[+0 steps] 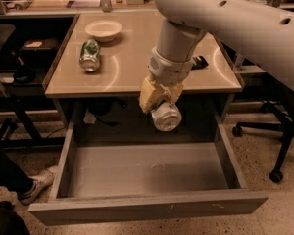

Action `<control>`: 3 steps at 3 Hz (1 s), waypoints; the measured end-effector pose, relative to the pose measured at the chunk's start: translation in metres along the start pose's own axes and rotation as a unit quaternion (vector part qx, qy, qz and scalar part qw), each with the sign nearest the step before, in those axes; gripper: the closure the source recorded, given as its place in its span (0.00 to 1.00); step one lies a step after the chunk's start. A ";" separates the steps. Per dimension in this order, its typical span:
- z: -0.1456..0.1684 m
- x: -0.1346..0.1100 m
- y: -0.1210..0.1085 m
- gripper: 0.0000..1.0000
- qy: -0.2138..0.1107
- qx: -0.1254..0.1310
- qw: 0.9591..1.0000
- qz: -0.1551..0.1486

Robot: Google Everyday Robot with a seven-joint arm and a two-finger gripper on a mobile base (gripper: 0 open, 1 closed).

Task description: Place 7up can into top drawer

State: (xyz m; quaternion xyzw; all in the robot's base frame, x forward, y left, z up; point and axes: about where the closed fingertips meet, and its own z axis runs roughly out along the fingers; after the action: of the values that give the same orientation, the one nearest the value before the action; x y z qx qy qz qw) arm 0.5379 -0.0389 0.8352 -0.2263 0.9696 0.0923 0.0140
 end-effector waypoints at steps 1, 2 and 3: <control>0.000 0.000 0.000 1.00 0.000 0.000 1.000 0.000; 0.025 0.004 0.003 1.00 0.008 -0.024 1.000 0.010; 0.065 0.007 -0.002 1.00 0.013 -0.050 0.998 0.042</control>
Offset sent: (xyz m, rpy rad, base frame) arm -0.0127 0.0125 -0.0629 0.0910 0.1035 -0.0359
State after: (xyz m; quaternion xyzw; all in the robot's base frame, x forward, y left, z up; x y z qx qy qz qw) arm 0.5317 -0.0321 0.7704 -0.1867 0.9725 0.1383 -0.0138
